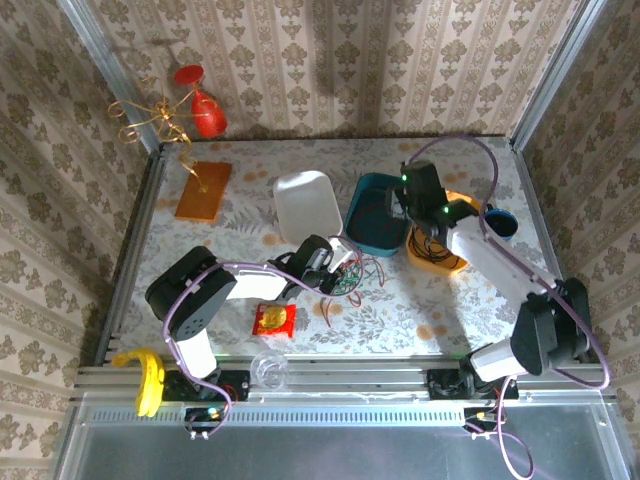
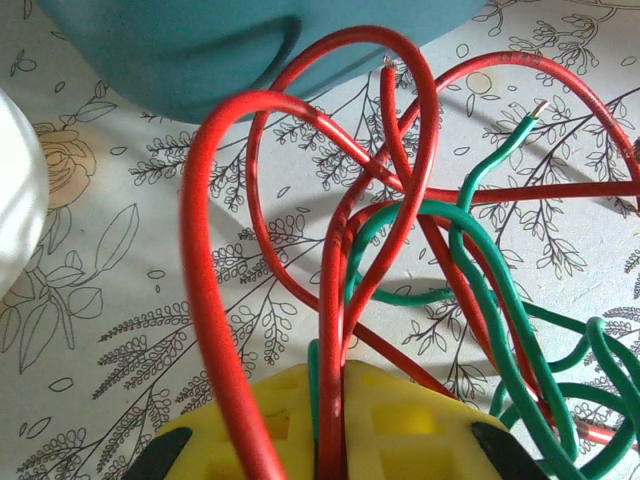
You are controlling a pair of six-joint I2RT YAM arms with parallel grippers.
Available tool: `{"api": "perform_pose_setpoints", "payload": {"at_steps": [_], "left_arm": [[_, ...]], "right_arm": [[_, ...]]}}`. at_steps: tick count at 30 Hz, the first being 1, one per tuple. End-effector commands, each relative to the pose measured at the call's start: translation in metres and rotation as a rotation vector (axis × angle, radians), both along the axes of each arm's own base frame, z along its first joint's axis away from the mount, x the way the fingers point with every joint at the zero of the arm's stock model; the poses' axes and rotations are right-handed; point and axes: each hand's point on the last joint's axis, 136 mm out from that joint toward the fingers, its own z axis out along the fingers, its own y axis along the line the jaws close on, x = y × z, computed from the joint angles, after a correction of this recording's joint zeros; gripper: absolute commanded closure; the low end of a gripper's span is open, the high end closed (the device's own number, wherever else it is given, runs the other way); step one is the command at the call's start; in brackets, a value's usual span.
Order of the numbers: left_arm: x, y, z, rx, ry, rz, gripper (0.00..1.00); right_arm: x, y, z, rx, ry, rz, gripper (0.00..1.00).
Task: Untangle the cables
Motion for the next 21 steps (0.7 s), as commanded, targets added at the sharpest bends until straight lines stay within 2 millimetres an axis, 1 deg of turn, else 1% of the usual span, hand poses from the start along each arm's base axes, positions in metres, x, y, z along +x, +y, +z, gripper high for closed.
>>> {"api": "perform_pose_setpoints", "payload": {"at_steps": [1,2,4,7,11,16,21], "left_arm": [[-0.012,0.015,-0.016,0.057,0.039,-0.014,0.89],[-0.012,0.015,-0.016,0.052,0.041,-0.015,0.89],[-0.012,0.014,-0.015,0.046,0.041,-0.019,0.89],[-0.012,0.012,-0.014,0.038,0.042,-0.025,0.89],[-0.012,0.014,-0.013,0.039,0.039,-0.021,0.89],[-0.013,0.014,-0.010,0.036,0.028,-0.024,0.88],[-0.014,0.012,-0.009,0.035,0.023,-0.032,0.86]], "right_arm": [[-0.053,0.052,-0.047,0.153,0.199,0.214,0.54],[-0.065,0.058,-0.060,0.172,0.241,0.235,0.54],[-0.079,0.063,-0.078,0.182,0.292,0.235,0.54],[-0.092,0.056,-0.100,0.172,0.344,0.197,0.54],[-0.099,0.038,-0.121,0.113,0.377,0.128,0.54],[-0.103,0.036,-0.147,0.091,0.429,0.113,0.55],[-0.092,0.041,-0.174,0.081,0.468,0.096,0.55]]}}
